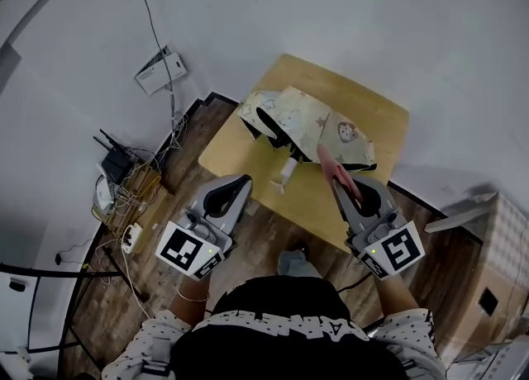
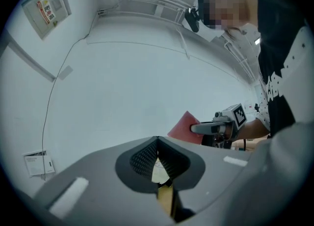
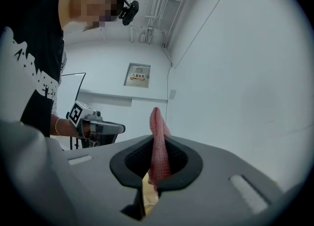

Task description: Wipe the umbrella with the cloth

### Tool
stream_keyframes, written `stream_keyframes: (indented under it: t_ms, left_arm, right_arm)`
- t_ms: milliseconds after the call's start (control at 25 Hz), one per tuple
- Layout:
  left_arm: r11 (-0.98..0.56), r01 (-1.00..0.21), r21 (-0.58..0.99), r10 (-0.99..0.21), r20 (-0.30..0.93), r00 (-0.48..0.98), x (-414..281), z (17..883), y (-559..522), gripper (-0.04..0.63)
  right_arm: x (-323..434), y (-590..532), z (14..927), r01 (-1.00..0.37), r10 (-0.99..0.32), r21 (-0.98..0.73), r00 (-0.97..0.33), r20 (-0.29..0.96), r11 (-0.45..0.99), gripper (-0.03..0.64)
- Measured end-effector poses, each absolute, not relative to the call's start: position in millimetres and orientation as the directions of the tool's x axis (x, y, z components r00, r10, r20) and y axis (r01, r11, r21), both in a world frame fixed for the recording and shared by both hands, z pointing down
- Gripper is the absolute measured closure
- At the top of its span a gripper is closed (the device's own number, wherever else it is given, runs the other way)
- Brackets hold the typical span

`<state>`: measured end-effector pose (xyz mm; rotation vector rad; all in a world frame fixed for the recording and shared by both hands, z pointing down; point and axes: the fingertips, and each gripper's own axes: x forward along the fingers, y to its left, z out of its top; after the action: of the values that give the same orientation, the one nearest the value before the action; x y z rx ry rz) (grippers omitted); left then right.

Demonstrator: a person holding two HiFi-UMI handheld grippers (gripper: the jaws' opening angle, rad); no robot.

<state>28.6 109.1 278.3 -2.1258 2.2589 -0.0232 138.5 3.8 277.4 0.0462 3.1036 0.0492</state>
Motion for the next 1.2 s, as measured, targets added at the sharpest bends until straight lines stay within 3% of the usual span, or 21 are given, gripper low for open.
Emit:
stream_keyframes:
  t_ms: [680, 1040, 1200]
  left_arm:
    - [0.132, -0.991, -0.021, -0.989, 0.064, -0.133, -32, 317, 53, 0.595]
    - [0.084, -0.996, -0.020, -0.989, 0.121, -0.085, -79, 345, 29, 0.594]
    - [0.046, -0.999, -0.025, -0.987, 0.151, -0.050, -103, 358, 9, 0.540]
  right_arm:
    - [85, -49, 297, 0.068, 0.068, 0.010, -0.998, -0.007, 0.998, 0.584]
    - [55, -68, 301, -0.016, -0.016, 0.010, -1.000, 0.008, 1.000, 0.584]
    - [36, -82, 307, -0.068, -0.068, 0.008, -0.997, 0.031, 0.998, 0.584]
